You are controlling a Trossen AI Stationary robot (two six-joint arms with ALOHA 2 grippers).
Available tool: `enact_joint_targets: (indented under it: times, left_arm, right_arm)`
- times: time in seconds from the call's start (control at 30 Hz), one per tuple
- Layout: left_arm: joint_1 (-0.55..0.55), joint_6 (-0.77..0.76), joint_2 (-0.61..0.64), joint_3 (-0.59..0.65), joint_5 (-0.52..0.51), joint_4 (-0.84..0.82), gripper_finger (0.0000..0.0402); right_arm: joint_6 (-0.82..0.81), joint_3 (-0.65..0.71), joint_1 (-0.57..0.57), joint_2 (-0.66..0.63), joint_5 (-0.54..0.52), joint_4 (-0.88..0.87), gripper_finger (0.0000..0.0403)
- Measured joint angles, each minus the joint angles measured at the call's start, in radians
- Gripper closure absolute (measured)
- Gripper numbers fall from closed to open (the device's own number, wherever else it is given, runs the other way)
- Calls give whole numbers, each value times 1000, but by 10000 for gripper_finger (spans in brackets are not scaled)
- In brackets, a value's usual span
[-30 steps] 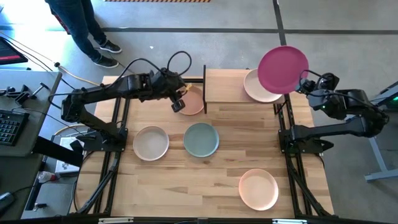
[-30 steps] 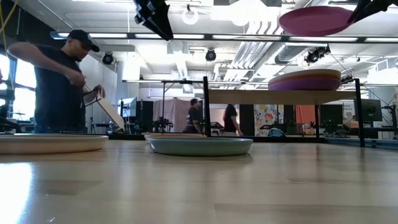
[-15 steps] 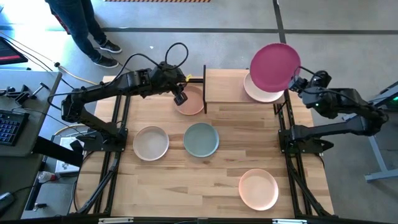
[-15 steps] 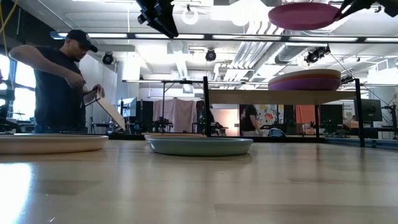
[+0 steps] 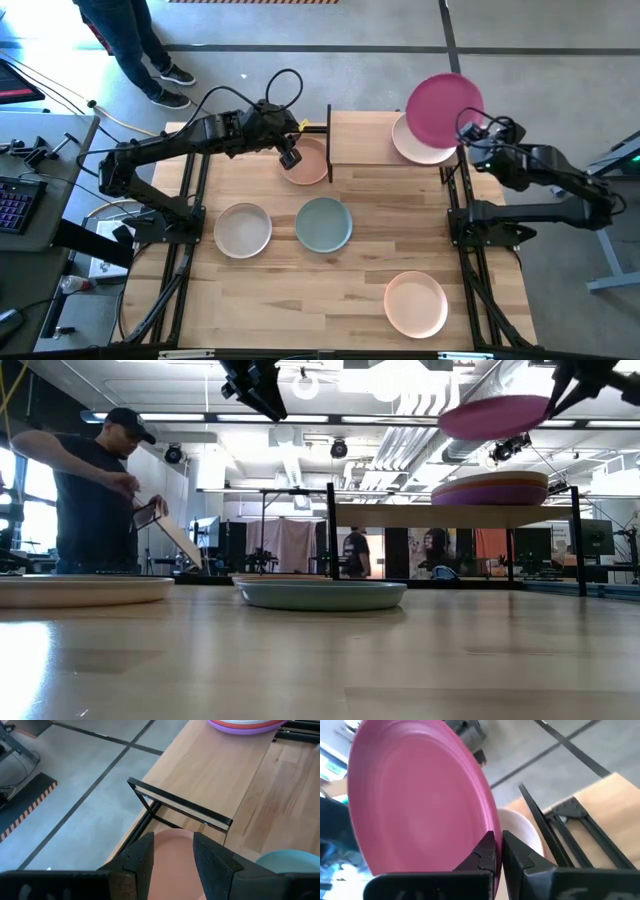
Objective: Place and stack plates onto a shelf
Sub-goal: Stack the pink plate on the white plate on the shelf
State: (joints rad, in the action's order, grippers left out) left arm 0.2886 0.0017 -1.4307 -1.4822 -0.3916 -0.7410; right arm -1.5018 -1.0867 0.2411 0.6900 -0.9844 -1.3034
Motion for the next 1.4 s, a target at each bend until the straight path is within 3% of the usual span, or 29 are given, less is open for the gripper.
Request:
enact_joint_targets:
  times: [0.27,0.53,0.77,1.07,1.4]
  left_arm:
    - [0,0,0,0,0,0,277]
    - [0,-17,0,0,35,-1,277]
    - [0,-17,0,0,46,-2,277]
    - [0,-16,0,0,46,-2,277]
    - [0,-16,0,0,46,-3,277]
  right_arm:
    - [17,120,75,-2,91,144,403]
    - [21,128,195,1,170,166,403]
    - [44,128,247,91,254,167,403]
    - [44,128,278,177,263,164,403]
    - [44,128,278,188,268,164,403]
